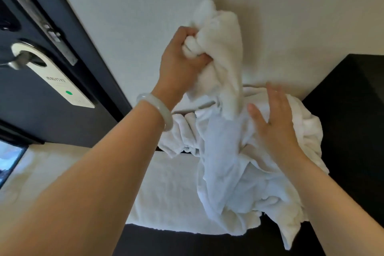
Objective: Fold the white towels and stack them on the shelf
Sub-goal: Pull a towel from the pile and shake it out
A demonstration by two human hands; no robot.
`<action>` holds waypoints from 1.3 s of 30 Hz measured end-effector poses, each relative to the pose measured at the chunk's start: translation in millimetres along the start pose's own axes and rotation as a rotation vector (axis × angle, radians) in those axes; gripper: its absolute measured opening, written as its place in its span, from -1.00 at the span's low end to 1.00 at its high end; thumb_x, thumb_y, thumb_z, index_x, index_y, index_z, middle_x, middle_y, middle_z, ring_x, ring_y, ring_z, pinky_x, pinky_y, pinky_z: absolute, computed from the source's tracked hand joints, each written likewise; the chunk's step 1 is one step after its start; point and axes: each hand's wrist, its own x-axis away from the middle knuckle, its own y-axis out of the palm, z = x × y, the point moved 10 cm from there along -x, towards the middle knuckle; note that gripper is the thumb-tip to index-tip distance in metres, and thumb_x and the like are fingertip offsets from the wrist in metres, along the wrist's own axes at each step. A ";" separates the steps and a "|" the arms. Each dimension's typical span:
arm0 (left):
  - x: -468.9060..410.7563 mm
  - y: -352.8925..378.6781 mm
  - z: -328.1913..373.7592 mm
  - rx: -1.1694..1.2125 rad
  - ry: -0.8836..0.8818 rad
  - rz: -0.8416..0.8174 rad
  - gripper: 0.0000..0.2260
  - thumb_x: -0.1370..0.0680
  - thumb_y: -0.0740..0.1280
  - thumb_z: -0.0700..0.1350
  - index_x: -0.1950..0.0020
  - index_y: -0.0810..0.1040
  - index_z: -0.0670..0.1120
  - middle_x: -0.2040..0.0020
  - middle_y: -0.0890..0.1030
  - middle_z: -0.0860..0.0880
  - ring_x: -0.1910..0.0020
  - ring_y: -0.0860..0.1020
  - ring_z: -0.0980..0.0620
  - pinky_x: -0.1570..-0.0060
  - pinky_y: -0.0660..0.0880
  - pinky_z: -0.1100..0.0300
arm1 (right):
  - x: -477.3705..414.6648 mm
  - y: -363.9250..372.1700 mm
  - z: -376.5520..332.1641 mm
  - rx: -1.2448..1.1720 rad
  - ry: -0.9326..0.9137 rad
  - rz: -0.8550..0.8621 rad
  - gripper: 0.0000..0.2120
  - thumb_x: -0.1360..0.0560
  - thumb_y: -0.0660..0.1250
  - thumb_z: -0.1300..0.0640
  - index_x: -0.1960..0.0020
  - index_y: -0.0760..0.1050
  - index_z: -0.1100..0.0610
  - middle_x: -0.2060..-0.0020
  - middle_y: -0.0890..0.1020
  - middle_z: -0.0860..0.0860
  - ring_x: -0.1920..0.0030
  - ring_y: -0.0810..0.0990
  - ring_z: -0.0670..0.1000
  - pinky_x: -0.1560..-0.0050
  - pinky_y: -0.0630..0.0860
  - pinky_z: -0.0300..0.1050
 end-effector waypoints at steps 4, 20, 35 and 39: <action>-13.6 34.7 14.7 -0.135 0.102 -0.159 -0.59 -0.37 0.53 -0.04 -0.17 0.51 0.00 -0.12 0.58 -0.01 -0.09 0.55 -0.04 -0.13 0.51 -0.03 | -12.7 -32.9 -69.9 -0.088 -0.260 0.220 -0.30 -0.59 0.07 -0.30 -0.62 -0.06 -0.07 -0.62 -0.03 0.01 -0.60 -0.05 0.03 -0.54 -0.05 -0.04; 87.1 15.1 -321.8 -0.824 -0.415 -0.515 -0.37 -0.63 0.12 0.22 -0.48 -0.30 0.40 -0.60 -0.25 0.09 -0.58 -0.21 -0.06 -0.40 0.04 -0.38 | -60.0 228.9 35.9 1.216 -0.365 -0.615 -0.38 -0.56 0.14 -0.28 -0.55 0.11 -0.12 -0.52 0.18 0.13 -0.49 0.16 0.20 -0.45 -0.04 0.37; 120.3 105.2 -163.2 -0.525 -0.207 -0.567 -0.32 -0.46 -0.06 0.50 -0.52 -0.19 0.37 -0.57 -0.29 0.19 -0.56 -0.29 -0.02 -0.46 -0.03 -0.33 | -19.3 29.5 57.1 0.716 -0.083 -0.152 -0.31 -0.54 -0.23 -0.40 -0.61 -0.18 -0.18 -0.61 -0.20 -0.08 -0.58 -0.28 0.06 -0.50 -0.27 0.29; 165.6 159.5 -162.1 -0.788 -0.059 -0.778 -0.23 -0.47 0.07 0.46 -0.55 -0.23 0.28 -0.48 -0.53 0.12 -0.46 -0.52 -0.12 -0.47 -0.07 -0.35 | 17.2 44.6 119.6 0.669 0.121 -0.383 -0.25 -0.55 -0.08 -0.40 -0.55 -0.41 -0.23 -0.51 -0.47 -0.15 -0.52 -0.48 0.05 -0.51 -0.23 0.36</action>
